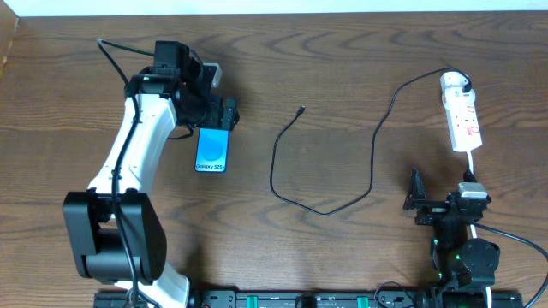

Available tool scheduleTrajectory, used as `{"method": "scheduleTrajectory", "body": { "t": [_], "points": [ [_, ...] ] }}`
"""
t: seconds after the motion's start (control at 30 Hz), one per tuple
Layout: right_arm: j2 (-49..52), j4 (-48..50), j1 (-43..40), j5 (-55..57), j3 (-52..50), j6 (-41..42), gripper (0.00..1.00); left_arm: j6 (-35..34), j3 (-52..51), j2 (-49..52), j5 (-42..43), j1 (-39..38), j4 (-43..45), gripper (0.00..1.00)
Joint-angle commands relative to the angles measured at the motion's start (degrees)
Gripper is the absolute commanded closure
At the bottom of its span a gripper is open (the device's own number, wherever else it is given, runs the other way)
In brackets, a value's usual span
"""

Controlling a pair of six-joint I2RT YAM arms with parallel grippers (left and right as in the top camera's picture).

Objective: Plug charger to phone and switch on socket
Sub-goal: 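Move the left gripper forward over the blue smartphone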

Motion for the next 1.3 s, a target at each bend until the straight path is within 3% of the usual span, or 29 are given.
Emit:
{"method": "scheduleTrajectory", "body": {
  "t": [0.0, 0.13, 1.27],
  "points": [
    [-0.35, -0.11, 0.72, 0.42, -0.2, -0.31, 0.01, -6.32, 0.76, 3.1, -8.61, -0.07, 0.76, 0.02],
    [-0.35, -0.11, 0.72, 0.42, -0.2, -0.31, 0.01, -9.05, 0.76, 6.05, -10.27, -0.13, 1.57, 0.02],
    [-0.35, -0.11, 0.72, 0.42, -0.2, -0.31, 0.01, -9.88, 0.28, 17.68, -10.47, -0.87, 2.23, 0.03]
  ]
}}
